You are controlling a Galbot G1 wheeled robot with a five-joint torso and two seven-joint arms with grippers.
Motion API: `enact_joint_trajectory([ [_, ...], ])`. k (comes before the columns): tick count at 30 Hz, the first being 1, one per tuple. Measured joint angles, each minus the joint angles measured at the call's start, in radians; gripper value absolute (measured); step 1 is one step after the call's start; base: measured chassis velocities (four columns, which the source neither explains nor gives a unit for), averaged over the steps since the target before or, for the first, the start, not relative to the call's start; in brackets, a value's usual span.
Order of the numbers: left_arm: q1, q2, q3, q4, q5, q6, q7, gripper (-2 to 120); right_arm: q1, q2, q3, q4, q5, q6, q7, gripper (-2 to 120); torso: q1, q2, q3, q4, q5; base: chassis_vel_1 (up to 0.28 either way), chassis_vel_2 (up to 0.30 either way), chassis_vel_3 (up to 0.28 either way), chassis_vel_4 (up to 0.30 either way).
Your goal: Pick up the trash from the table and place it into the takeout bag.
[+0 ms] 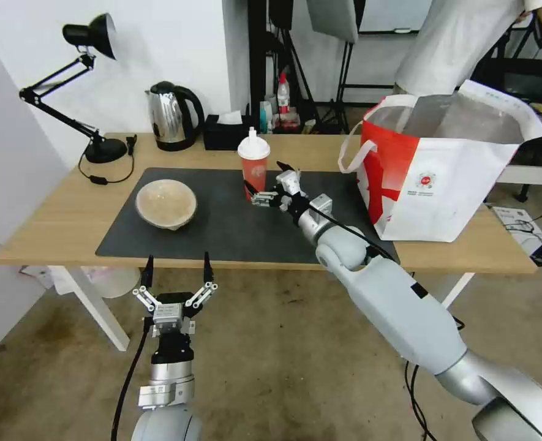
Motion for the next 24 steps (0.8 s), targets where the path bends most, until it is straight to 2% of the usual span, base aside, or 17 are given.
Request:
enact_joint_trajectory([
  [24, -0.013, -0.002, 0.0, 0.01, -0.002, 0.0, 0.0, 100, 0.068, 0.055, -0.031, -0.122, -0.006, 0.025, -0.017, 100, 0.0, 0.0, 0.0, 0.0, 0.0001, 0.0, 0.0, 0.0, 0.0],
])
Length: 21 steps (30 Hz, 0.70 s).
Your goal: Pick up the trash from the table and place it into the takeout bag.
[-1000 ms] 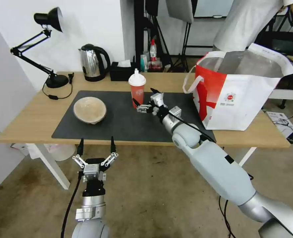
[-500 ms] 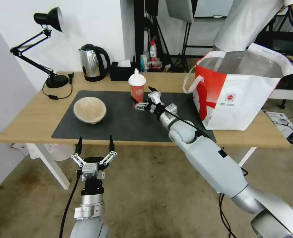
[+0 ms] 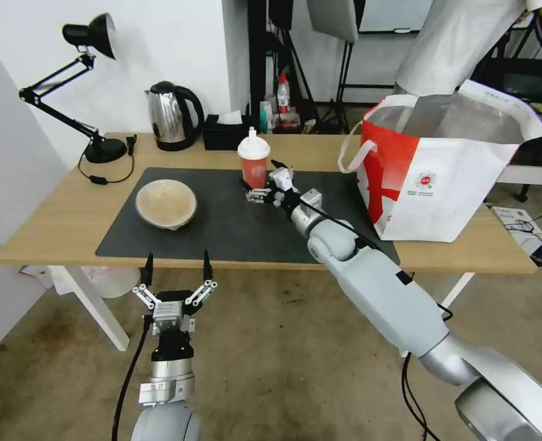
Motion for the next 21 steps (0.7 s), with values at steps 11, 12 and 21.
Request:
enact_joint_trajectory([
  [11, 0.001, 0.001, -0.004, 0.004, -0.002, -0.004, 0.0, 100, 0.056, 0.06, -0.022, -0.11, -0.024, 0.017, -0.006, 100, 0.0, 0.0, 0.0, 0.0, 0.0, 0.0, 0.0, 0.0, 0.0],
  [12, 0.001, 0.001, -0.004, 0.004, -0.002, -0.004, 0.0, 100, 0.056, 0.06, -0.022, -0.11, -0.024, 0.017, -0.006, 100, 0.0, 0.0, 0.0, 0.0, 0.0, 0.0, 0.0, 0.0, 0.0],
  [21, 0.002, 0.011, -0.012, 0.01, -0.013, -0.013, 0.0, 100, 0.079, 0.081, -0.022, -0.169, -0.026, 0.027, -0.017, 100, 0.0, 0.0, 0.0, 0.0, 0.0, 0.0, 0.0, 0.0, 0.0],
])
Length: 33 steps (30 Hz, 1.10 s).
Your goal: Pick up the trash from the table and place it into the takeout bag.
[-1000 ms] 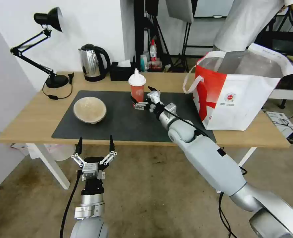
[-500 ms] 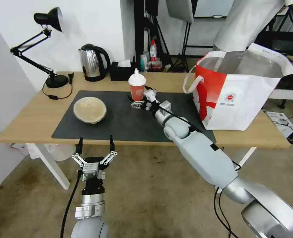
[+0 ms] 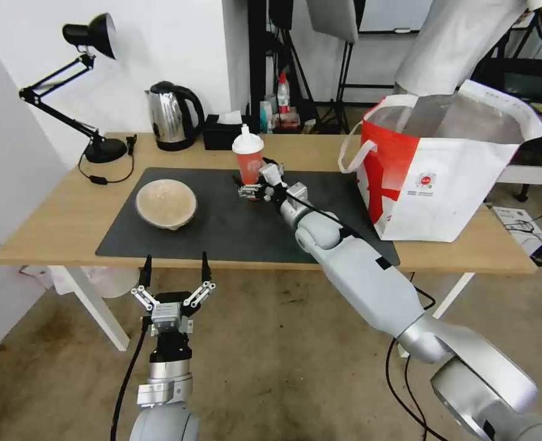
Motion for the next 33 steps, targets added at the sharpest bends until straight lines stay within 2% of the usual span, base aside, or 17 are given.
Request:
enact_joint_trajectory([
  [32, 0.006, 0.006, -0.005, 0.003, -0.009, -0.009, 0.0, 100, 0.018, 0.008, 0.009, -0.067, -0.002, 0.011, -0.007, 100, 0.0, 0.0, 0.0, 0.0, 0.0001, 0.0, 0.0, 0.0, 0.0],
  [33, 0.006, 0.006, -0.005, 0.003, -0.009, -0.01, 0.0, 100, 0.019, 0.008, 0.009, -0.069, -0.003, 0.011, -0.007, 96, 0.0, 0.0, 0.0, 0.0, 0.0001, 0.0, 0.0, 0.0, 0.0],
])
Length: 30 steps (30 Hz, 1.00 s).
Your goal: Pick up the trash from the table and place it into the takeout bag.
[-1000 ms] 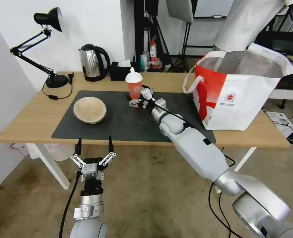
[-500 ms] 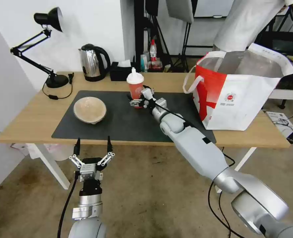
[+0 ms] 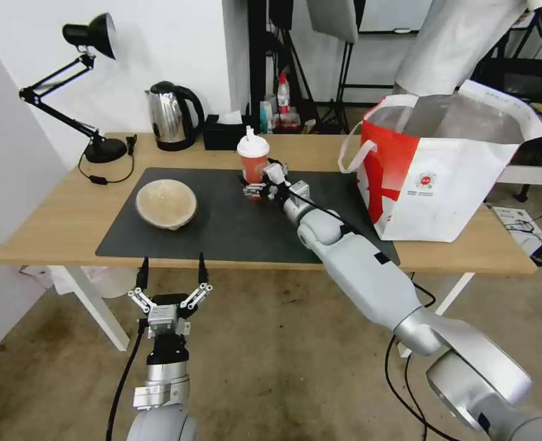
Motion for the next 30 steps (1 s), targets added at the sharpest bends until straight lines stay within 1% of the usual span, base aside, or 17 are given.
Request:
enact_joint_trajectory([
  [1, 0.0, 0.0, 0.0, 0.0, 0.0, 0.0, 0.0, 100, 0.0, 0.0, 0.0, 0.0, 0.0, 0.0, 0.0, 96, 0.0, 0.0, 0.0, 0.0, 0.0, 0.0, 0.0, 0.0, 0.0],
  [5, 0.002, -0.001, 0.0, -0.002, 0.001, -0.001, 0.0, 100, 0.004, 0.0, 0.001, -0.007, -0.008, 0.009, -0.001, 79, 0.0, 0.0, 0.0, 0.0, -0.0001, 0.0, 0.0, 0.0, 0.0],
  [6, 0.002, -0.001, 0.0, -0.002, 0.001, -0.001, 0.0, 100, 0.004, 0.0, 0.001, -0.007, -0.008, 0.009, -0.001, 79, 0.0, 0.0, 0.0, 0.0, -0.0001, 0.0, 0.0, 0.0, 0.0],
  [7, 0.002, 0.0, 0.0, -0.003, 0.001, -0.001, 0.0, 100, 0.005, 0.0, 0.001, -0.008, -0.01, 0.013, -0.002, 76, 0.0, 0.0, 0.0, 0.0, -0.0001, 0.0, 0.0, 0.0, 0.0],
  [9, 0.002, 0.0, 0.0, -0.004, 0.001, -0.001, 0.0, 100, 0.006, -0.002, 0.001, -0.008, -0.013, 0.017, -0.006, 65, 0.0, 0.0, 0.0, 0.0, 0.0, 0.0, 0.0, 0.0, 0.0],
  [10, 0.002, 0.0, 0.0, -0.004, 0.001, -0.001, 0.0, 100, 0.006, -0.002, 0.001, -0.008, -0.013, 0.017, -0.006, 65, 0.0, 0.0, 0.0, 0.0, 0.0, 0.0, 0.0, 0.0, 0.0],
  [13, 0.002, 0.0, 0.0, -0.005, 0.001, -0.001, 0.0, 100, 0.006, -0.005, 0.001, -0.008, -0.014, 0.017, -0.01, 53, 0.0, 0.0, 0.0, 0.0, 0.0, 0.0, 0.0, 0.0, 0.0],
  [15, 0.002, 0.0, 0.0, -0.005, 0.001, -0.001, 0.0, 100, 0.006, -0.005, 0.001, -0.008, -0.014, 0.017, -0.01, 53, 0.0, 0.0, 0.0, 0.0, 0.0, 0.0, 0.0, 0.0, 0.0],
  [17, 0.002, 0.0, 0.0, -0.005, 0.001, -0.001, 0.001, 100, 0.006, -0.005, 0.001, -0.008, -0.014, 0.018, -0.011, 43, 0.0, 0.0, 0.0, 0.0, 0.0, 0.0, 0.0, 0.0, 0.0],
  [19, 0.002, -0.001, 0.0, -0.005, 0.002, -0.001, 0.001, 100, 0.006, -0.006, 0.002, -0.007, -0.014, 0.018, -0.011, 39, 0.0, 0.0, 0.0, 0.0, -0.0001, 0.0, 0.0, 0.0, 0.0],
  [21, 0.002, -0.001, 0.0, -0.005, 0.002, -0.001, 0.001, 100, 0.006, -0.006, 0.002, -0.007, -0.014, 0.018, -0.011, 37, 0.0, 0.0, 0.0, 0.0, -0.0001, 0.0, 0.0, 0.0, 0.0],
  [22, 0.002, 0.0, 0.0, -0.005, 0.002, -0.001, 0.001, 100, 0.005, -0.008, 0.002, -0.005, -0.015, 0.018, -0.011, 30, 0.0, 0.0, 0.0, 0.0, -0.0001, 0.0, 0.0, 0.0, 0.0],
  [24, 0.001, 0.0, 0.0, -0.005, 0.002, -0.001, 0.001, 100, 0.004, -0.01, 0.003, -0.003, -0.015, 0.018, -0.011, 25, 0.0, 0.0, 0.0, 0.0, -0.0001, 0.0, 0.0, 0.0, 0.0],
  [25, 0.001, 0.0, 0.0, -0.005, 0.002, -0.001, 0.001, 100, 0.004, -0.01, 0.003, -0.003, -0.015, 0.018, -0.011, 25, 0.0, 0.0, 0.0, 0.0, -0.0001, 0.0, 0.0, 0.0, 0.0],
  [27, 0.001, 0.0, 0.0, -0.005, 0.002, -0.001, 0.001, 100, 0.001, -0.011, 0.005, 0.001, -0.015, 0.018, -0.011, 18, 0.0, 0.0, 0.0, 0.0, -0.0001, 0.0, 0.0, 0.0, 0.0],
  [28, 0.001, 0.0, 0.0, -0.005, 0.002, -0.001, 0.001, 100, 0.001, -0.011, 0.005, 0.001, -0.015, 0.018, -0.011, 18, 0.0, 0.0, 0.0, 0.0, -0.0001, 0.0, 0.0, 0.0, 0.0],
  [30, 0.001, 0.001, 0.001, -0.005, 0.002, -0.001, 0.001, 100, -0.004, -0.014, 0.011, 0.009, -0.015, 0.018, -0.01, 14, 0.0, 0.0, 0.0, 0.0, -0.0001, 0.0, 0.0, 0.0, 0.0],
])
